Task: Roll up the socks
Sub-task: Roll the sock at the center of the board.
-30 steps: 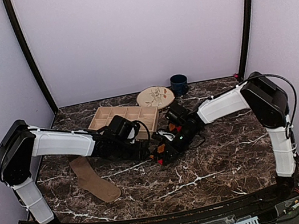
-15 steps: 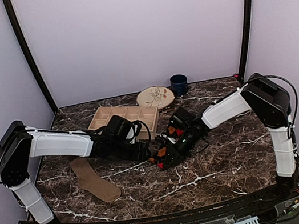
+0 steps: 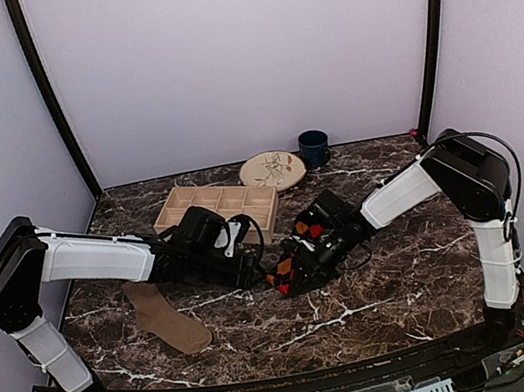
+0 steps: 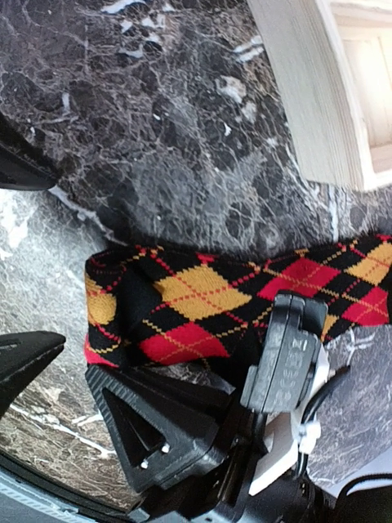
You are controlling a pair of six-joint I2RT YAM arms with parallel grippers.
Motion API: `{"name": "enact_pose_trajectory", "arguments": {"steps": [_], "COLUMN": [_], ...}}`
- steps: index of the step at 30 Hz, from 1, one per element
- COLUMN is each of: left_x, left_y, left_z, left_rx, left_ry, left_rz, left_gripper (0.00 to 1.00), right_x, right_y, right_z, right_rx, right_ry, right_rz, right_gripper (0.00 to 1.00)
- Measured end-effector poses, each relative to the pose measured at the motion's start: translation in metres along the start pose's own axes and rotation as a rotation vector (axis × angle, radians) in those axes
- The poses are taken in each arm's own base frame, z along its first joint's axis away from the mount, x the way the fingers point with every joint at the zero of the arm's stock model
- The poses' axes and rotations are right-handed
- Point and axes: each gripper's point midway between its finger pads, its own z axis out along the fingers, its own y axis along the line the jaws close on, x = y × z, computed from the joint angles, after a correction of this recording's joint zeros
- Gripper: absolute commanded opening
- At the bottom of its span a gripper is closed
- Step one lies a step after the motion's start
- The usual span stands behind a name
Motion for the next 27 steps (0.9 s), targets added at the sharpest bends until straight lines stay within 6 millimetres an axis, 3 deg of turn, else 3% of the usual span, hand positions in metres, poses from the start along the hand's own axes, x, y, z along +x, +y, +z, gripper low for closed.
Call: {"name": "enact_pose_trajectory", "arguments": {"steps": [27], "left_x": [-0.001], "left_y": [-0.010], "left_z": [0.027], "left_rx": [0.053], "left_ry": [0.047], "left_rz": [0.044], "left_gripper": [0.59], "right_x": [-0.004], "right_y": [-0.003], "right_z": [-0.008], "right_rx": [-0.024], "right_ry": [-0.006], "right_rz": [0.056], "right_gripper": [0.06]}}
